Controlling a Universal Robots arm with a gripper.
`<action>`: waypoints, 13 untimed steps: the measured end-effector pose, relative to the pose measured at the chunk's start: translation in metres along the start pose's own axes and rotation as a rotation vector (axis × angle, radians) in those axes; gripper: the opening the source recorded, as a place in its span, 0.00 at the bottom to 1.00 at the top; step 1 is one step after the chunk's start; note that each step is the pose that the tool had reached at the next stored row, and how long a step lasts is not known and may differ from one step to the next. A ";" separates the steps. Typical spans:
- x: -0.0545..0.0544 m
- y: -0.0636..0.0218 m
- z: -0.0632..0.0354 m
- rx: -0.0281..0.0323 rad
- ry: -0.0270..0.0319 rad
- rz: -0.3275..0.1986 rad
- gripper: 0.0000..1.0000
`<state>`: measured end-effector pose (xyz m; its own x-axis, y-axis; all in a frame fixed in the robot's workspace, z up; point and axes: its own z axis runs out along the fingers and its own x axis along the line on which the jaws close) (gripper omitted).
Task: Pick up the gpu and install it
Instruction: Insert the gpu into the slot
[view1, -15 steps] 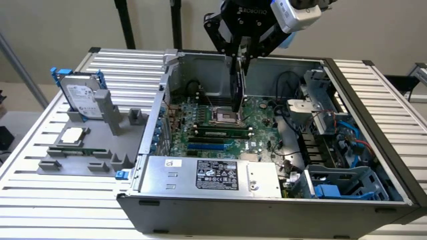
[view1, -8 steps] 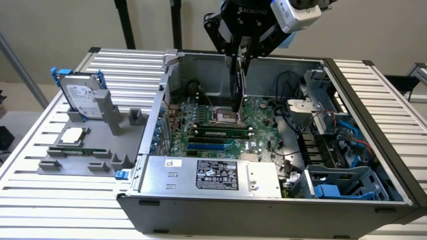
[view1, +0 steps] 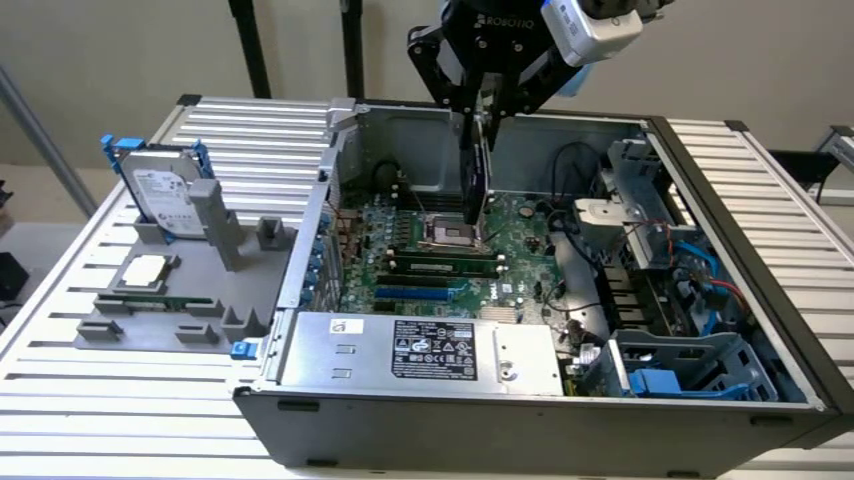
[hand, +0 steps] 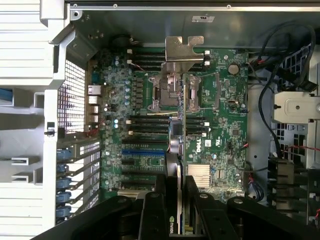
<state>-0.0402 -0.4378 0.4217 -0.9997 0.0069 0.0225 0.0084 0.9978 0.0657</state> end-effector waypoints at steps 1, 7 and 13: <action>0.000 0.0000 0.0000 0.0000 0.0000 0.000 0.27; 0.000 -0.0001 0.0004 0.0014 0.0045 -0.070 0.27; 0.000 -0.0001 0.0013 0.0041 0.0118 -0.179 0.27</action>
<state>-0.0403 -0.4378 0.4204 -0.9849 -0.1717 0.0224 -0.1699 0.9833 0.0657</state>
